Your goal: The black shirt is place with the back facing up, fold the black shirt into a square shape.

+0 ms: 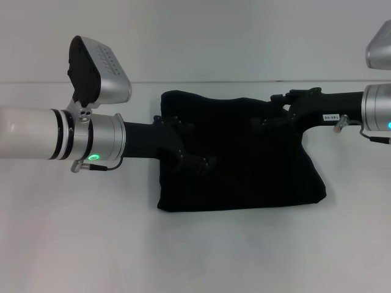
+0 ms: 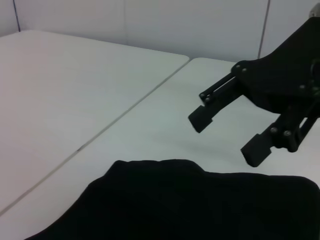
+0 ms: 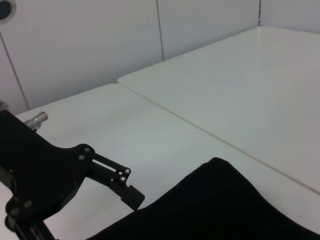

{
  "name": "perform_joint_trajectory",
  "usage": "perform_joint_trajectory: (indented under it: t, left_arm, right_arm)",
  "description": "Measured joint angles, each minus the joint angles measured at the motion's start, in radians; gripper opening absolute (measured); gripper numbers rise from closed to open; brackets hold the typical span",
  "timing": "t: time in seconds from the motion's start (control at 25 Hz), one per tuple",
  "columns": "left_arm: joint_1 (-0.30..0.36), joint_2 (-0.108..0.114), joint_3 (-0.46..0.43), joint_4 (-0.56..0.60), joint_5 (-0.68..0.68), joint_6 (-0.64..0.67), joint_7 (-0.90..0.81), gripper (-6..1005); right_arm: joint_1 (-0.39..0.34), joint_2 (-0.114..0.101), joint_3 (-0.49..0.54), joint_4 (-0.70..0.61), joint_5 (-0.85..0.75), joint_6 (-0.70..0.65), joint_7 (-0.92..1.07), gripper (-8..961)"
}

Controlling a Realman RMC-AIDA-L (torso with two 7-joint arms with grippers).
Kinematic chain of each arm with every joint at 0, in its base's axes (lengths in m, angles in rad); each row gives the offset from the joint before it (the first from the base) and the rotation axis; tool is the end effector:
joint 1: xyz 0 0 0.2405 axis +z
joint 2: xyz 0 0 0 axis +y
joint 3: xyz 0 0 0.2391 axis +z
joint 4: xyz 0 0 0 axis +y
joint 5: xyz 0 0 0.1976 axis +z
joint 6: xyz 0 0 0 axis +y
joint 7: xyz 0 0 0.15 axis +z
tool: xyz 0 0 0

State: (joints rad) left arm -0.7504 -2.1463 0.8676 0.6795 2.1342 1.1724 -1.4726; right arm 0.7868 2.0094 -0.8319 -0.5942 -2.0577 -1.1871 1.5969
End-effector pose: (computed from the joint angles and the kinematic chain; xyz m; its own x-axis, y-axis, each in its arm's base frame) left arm -0.1831 0.3818 -0.0419 0.9323 0.2360 0.2741 0.3199 -0.8916 -0.3206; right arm 0.1964 0.4064 0.0057 0.8666 -0.3533 -0.3523 -0.4688 -0.8182 -0.3327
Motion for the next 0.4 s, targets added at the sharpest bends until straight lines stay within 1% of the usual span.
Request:
perform_joint_trajectory:
  t: [0.4]
  left_arm:
    - [0.004,0.002,-0.013,0.0,-0.005,0.001,0.0,946]
  right_arm:
    - [0.0,0.0,0.003,-0.001,0.002,0.002,0.0,879]
